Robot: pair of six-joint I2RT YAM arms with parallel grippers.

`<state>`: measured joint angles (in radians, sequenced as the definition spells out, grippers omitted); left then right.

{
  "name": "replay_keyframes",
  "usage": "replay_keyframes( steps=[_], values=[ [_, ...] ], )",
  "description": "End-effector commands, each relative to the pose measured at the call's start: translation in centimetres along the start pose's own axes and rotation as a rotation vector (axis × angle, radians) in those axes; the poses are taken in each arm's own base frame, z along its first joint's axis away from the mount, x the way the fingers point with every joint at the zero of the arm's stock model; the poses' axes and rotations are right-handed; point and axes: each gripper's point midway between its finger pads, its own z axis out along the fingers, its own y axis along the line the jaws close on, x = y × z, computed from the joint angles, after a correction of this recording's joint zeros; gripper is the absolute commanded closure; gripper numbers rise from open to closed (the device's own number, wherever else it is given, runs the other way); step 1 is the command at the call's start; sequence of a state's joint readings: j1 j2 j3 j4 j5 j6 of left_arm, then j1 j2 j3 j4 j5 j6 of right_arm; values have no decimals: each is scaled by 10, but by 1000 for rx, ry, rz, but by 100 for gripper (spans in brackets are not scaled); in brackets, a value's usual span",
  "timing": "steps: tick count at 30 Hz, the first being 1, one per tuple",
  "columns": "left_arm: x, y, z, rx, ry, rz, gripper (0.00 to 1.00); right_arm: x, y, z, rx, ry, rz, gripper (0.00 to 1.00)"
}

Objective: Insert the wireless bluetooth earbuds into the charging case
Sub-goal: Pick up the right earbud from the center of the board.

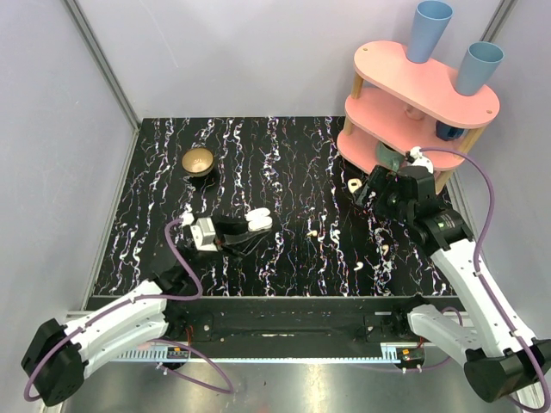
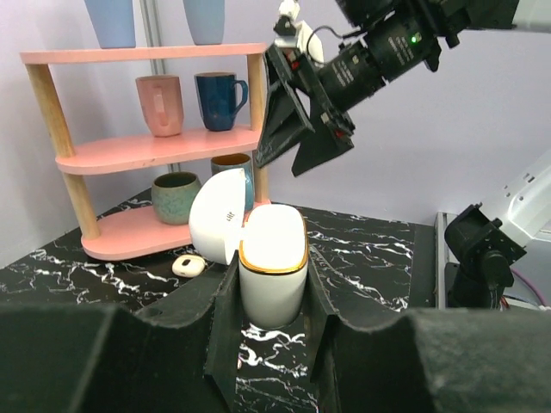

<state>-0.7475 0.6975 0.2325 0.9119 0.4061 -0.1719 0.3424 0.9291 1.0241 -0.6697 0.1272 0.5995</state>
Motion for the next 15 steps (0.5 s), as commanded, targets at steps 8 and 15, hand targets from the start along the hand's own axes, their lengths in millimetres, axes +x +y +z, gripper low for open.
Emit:
replay_keyframes(
  steps=[8, 15],
  values=[
    [-86, -4, 43, 75, -212, 14, 100, 23, -36, 3, 137, 112, -1, 0],
    [-63, -8, 27, 75, -200, -6, 100, 64, -55, 19, 148, 249, 33, 9]
  ],
)
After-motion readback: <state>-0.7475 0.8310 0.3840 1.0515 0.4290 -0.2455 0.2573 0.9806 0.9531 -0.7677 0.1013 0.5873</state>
